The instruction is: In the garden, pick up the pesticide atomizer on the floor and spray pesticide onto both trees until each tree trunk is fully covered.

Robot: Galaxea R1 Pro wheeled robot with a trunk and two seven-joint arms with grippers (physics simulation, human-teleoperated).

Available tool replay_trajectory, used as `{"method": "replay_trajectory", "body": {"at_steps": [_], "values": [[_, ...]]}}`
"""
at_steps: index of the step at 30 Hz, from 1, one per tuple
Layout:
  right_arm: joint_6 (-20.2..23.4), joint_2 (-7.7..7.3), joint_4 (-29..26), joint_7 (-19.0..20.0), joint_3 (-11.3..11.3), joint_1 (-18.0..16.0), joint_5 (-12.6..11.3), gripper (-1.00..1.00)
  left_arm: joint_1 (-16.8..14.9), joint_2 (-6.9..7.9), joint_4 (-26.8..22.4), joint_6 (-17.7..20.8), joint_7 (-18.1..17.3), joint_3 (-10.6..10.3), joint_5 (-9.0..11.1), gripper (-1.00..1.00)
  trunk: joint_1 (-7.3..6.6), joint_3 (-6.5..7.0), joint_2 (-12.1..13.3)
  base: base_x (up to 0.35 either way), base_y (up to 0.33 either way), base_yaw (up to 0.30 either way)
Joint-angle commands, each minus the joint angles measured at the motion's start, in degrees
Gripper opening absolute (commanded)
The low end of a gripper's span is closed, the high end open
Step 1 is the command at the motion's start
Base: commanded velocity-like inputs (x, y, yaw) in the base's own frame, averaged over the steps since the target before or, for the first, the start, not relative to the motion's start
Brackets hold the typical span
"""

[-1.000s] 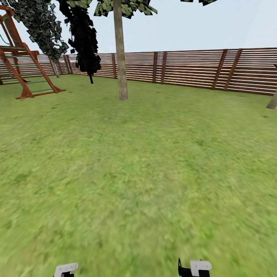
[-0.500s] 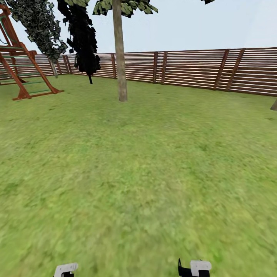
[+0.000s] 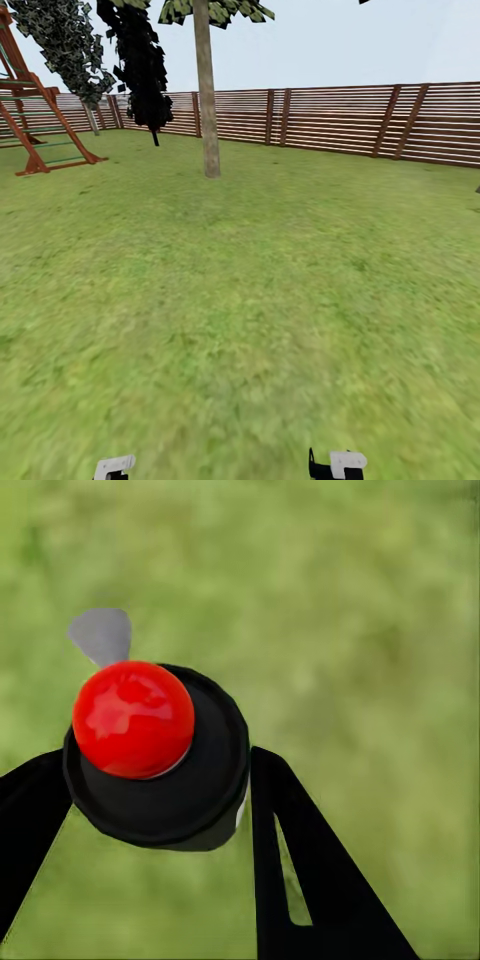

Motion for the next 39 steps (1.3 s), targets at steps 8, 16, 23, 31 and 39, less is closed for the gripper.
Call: {"method": "replay_trajectory", "body": {"at_steps": [8,16,23,31,39], "values": [[-0.1,0.03,0.0,-0.4,-0.3,0.0,0.6,1.00,0.0,-0.02,0.0,-0.1,-0.4,0.5,-0.1,-1.00,0.03,-0.05,0.0,0.338,0.000,0.000],[-0.1,0.03,0.0,-0.4,-0.3,0.0,0.6,1.00,0.0,0.00,0.0,-0.1,-0.4,0.5,-0.1,-1.00,0.03,-0.05,0.0,0.338,0.000,0.000],[-0.1,0.03,0.0,-0.4,-0.3,0.0,0.6,1.00,0.0,0.00,0.0,-0.1,-0.4,0.5,-0.1,-1.00,0.03,-0.05,0.0,0.338,0.000,0.000],[-0.1,0.04,0.0,-0.4,-0.3,0.0,0.6,1.00,0.0,-0.01,0.0,-0.1,-0.4,0.5,-0.1,-1.00,0.03,-0.05,0.0,0.338,0.000,0.000],[-0.1,0.01,0.0,-0.4,-0.3,0.0,0.6,1.00,0.0,-0.01,0.0,-0.1,-0.4,0.5,-0.1,-1.00,0.03,-0.05,0.0,0.338,0.000,0.000]]}}
